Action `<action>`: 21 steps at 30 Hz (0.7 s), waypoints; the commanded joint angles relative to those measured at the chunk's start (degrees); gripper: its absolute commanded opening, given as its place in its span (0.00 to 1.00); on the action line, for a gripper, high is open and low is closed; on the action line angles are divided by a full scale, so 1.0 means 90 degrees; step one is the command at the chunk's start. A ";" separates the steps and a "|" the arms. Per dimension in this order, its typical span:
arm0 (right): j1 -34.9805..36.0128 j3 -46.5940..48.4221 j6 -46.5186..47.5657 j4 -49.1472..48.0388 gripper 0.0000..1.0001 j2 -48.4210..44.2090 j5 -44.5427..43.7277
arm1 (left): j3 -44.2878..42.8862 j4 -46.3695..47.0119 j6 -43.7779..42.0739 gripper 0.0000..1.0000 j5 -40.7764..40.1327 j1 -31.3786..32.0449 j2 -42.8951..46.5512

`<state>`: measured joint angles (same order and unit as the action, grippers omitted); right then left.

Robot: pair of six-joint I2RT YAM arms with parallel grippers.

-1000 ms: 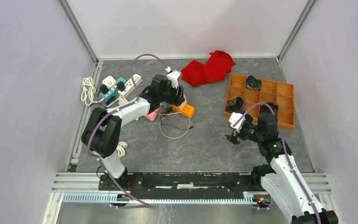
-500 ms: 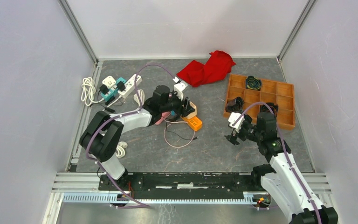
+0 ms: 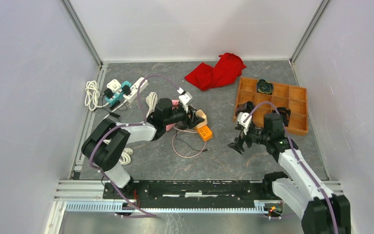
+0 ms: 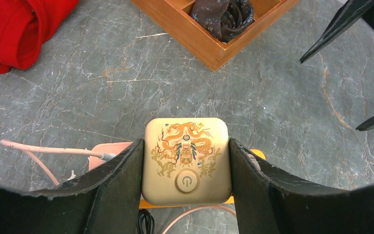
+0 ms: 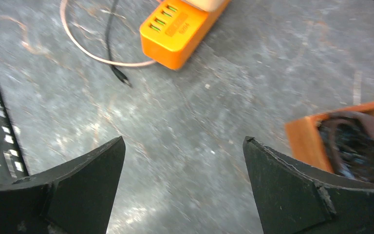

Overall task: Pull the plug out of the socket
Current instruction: Move the socket to the center of the board, then remove the plug from the socket.

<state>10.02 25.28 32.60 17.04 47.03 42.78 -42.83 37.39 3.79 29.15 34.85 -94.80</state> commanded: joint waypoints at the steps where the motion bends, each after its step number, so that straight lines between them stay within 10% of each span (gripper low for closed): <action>1: 0.0022 0.0268 -0.1506 -0.1208 0.98 0.0806 0.1351 | 0.0402 0.1860 0.0551 0.02 0.0191 0.0080 0.0453; 12: 0.0848 0.0443 -0.4497 -0.4895 0.98 0.2836 0.0781 | 0.0536 0.2290 0.0554 0.02 -0.0325 0.0132 0.0473; 21: 0.0926 0.0551 -0.5425 -0.5482 0.98 0.3788 0.0938 | 0.0651 0.2655 0.0643 0.02 -0.0528 0.0132 0.0491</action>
<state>18.11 28.05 -8.40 -24.03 78.65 49.52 -37.43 52.01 7.49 25.52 35.62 -93.08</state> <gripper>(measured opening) 0.982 0.658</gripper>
